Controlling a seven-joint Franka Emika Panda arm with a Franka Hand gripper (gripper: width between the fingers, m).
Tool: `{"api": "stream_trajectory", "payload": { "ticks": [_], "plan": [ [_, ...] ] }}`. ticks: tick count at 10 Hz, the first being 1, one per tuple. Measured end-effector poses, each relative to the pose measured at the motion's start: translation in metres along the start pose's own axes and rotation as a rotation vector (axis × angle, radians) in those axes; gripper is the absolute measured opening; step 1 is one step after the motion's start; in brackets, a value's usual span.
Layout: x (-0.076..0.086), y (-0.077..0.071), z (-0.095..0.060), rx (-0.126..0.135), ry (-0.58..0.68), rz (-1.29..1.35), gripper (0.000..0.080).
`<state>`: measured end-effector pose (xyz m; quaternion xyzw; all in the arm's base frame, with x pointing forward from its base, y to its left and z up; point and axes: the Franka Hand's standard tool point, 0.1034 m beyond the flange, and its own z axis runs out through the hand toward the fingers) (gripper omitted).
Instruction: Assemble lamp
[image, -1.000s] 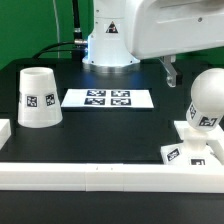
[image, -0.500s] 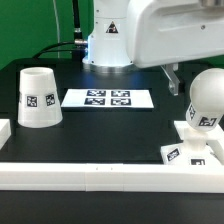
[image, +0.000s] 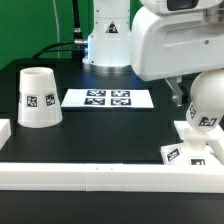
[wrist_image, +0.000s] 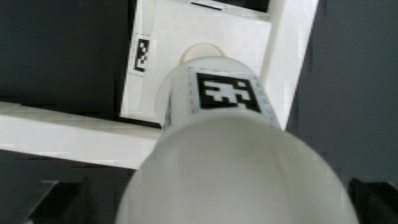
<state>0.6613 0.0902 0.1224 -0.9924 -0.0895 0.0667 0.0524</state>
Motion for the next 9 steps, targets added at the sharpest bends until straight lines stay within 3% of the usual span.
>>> {"api": "stream_trajectory", "payload": {
  "ticks": [1, 9],
  "plan": [
    [0.0005, -0.0008, -0.0025, -0.001, 0.006, -0.004, 0.0577],
    [-0.0023, -0.0002, -0.0044, -0.011, 0.066, 0.015, 0.058]
  ]
}}
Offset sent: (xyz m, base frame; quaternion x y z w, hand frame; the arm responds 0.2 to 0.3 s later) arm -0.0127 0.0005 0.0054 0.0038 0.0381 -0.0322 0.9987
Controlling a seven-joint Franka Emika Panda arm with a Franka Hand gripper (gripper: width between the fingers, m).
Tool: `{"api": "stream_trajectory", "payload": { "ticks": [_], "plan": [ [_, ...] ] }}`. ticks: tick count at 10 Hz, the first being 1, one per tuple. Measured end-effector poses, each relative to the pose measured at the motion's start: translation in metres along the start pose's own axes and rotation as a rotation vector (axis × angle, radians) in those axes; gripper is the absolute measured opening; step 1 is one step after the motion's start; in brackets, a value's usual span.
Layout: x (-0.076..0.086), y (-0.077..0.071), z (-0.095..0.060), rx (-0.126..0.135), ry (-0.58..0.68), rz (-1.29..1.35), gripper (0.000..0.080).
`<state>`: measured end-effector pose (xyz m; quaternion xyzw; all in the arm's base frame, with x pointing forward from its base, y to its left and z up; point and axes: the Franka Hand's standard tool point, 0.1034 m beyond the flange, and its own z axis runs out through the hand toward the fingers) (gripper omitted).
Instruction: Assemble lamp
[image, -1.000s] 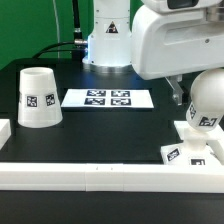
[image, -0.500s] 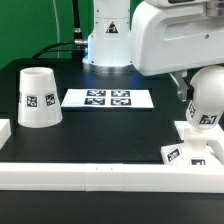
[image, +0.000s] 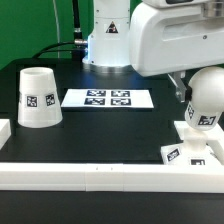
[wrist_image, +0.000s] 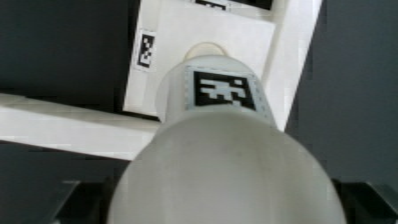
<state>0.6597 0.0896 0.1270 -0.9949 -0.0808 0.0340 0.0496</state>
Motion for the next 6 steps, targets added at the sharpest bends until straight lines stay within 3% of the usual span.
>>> {"api": "stream_trajectory", "payload": {
  "ticks": [3, 6],
  "plan": [
    [-0.016, -0.004, -0.009, -0.014, 0.104, 0.071, 0.058],
    [-0.026, -0.003, -0.003, -0.02, 0.136, 0.089, 0.058]
  ]
}}
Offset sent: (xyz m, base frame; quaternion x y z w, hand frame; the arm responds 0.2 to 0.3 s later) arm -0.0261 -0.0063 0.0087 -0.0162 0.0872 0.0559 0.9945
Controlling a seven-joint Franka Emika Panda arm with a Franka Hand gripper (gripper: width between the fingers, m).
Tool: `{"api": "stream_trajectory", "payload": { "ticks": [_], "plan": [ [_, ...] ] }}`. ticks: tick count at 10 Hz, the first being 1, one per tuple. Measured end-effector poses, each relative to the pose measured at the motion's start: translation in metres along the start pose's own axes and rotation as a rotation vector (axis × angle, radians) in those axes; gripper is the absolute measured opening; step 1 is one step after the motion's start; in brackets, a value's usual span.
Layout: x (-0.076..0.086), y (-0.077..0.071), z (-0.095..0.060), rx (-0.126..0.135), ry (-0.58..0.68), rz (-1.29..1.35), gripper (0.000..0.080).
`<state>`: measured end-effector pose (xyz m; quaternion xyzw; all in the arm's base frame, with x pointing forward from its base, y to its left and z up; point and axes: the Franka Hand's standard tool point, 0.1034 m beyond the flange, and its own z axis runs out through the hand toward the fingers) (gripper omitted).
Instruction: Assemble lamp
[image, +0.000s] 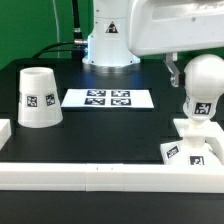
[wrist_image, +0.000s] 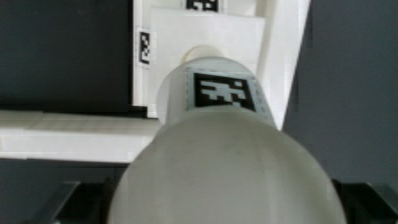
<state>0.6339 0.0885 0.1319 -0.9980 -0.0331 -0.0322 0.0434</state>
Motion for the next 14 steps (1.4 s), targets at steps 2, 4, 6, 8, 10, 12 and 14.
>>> {"api": "stream_trajectory", "payload": {
  "ticks": [2, 4, 6, 8, 10, 12, 14],
  "plan": [
    [-0.0002, 0.0001, 0.0005, 0.0, 0.0, 0.0, 0.058],
    [0.0002, -0.0006, 0.0007, -0.001, 0.008, 0.004, 0.058],
    [-0.003, -0.006, 0.0021, -0.008, 0.082, 0.023, 0.058],
    [-0.002, -0.0056, 0.0029, -0.011, 0.143, 0.022, 0.058],
    [-0.002, -0.0044, 0.0029, -0.01, 0.141, 0.035, 0.058],
    [-0.002, -0.0042, 0.0032, -0.01, 0.14, 0.036, 0.058],
    [-0.0002, -0.0008, 0.0017, 0.0, 0.149, 0.182, 0.058]
  ]
}}
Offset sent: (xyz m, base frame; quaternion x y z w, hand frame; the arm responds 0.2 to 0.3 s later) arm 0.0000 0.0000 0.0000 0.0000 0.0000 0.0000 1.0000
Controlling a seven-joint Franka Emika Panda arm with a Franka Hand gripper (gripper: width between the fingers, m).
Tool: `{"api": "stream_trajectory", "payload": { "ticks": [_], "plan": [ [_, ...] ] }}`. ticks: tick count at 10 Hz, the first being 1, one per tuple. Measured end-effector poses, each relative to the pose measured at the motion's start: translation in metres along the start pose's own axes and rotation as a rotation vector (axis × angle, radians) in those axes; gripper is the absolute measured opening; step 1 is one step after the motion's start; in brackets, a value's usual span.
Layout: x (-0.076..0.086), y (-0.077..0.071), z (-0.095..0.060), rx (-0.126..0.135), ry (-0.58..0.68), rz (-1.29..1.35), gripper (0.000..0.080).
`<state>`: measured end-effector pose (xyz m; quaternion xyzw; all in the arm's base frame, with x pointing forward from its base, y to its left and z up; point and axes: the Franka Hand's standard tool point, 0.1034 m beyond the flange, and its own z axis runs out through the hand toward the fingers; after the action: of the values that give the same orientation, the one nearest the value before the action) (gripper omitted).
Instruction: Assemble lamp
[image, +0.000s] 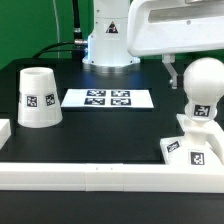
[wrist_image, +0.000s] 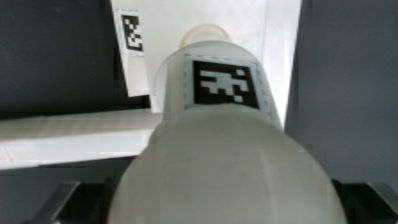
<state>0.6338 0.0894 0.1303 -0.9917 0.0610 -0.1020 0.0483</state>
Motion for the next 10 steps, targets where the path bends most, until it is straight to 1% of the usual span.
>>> {"api": "stream_trajectory", "payload": {
  "ticks": [1, 2, 7, 8, 9, 10],
  "plan": [
    [0.0, 0.001, 0.0, 0.0, 0.001, 0.032, 0.058],
    [0.002, 0.004, 0.0, 0.004, 0.014, 0.133, 0.058],
    [0.005, 0.018, 0.0, 0.004, 0.028, 0.521, 0.058],
    [0.006, 0.019, 0.0, 0.006, 0.029, 0.591, 0.058],
    [0.008, 0.019, -0.001, 0.02, 0.033, 0.691, 0.058],
    [0.008, 0.019, -0.001, 0.024, 0.031, 0.721, 0.058]
  ]
}}
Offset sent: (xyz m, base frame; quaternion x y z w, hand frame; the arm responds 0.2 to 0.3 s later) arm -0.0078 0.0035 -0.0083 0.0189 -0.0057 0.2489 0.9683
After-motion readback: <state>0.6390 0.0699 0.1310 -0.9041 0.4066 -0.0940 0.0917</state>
